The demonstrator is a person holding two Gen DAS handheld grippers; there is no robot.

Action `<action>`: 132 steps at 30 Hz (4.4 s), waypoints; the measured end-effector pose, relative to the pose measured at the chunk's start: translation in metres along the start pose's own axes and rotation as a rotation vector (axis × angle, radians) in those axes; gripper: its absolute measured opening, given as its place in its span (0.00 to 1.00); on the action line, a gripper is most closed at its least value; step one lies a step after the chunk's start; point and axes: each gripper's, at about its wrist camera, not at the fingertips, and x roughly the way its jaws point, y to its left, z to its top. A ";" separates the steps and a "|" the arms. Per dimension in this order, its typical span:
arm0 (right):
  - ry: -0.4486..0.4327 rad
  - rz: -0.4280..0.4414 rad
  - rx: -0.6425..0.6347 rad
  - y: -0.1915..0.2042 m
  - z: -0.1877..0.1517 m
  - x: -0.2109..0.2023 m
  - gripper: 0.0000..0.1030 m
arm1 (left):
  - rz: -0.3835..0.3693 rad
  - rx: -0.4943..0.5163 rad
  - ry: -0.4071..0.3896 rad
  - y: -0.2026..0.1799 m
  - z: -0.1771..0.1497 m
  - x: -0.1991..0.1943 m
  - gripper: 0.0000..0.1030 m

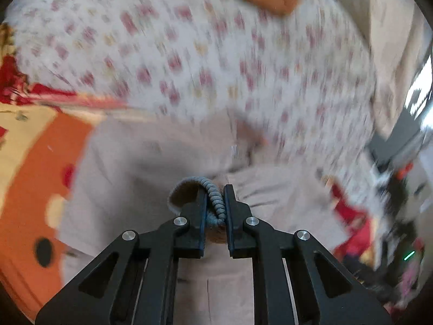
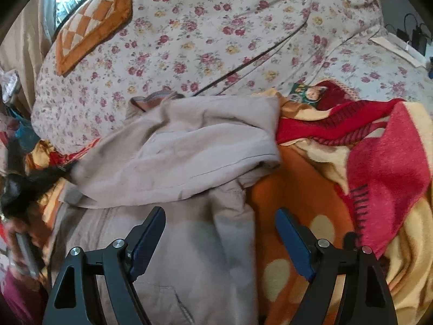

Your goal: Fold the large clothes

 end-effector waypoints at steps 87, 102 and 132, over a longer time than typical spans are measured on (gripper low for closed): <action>0.089 -0.244 -0.105 0.021 0.013 0.025 0.73 | 0.498 0.199 0.045 0.012 -0.035 0.036 0.65; -0.086 -0.178 -0.043 0.021 0.012 0.009 0.78 | 0.524 0.279 0.011 0.005 -0.049 0.012 0.65; 0.029 -0.132 -0.068 0.015 -0.015 0.008 0.81 | 0.529 0.099 0.026 0.054 -0.059 -0.050 0.65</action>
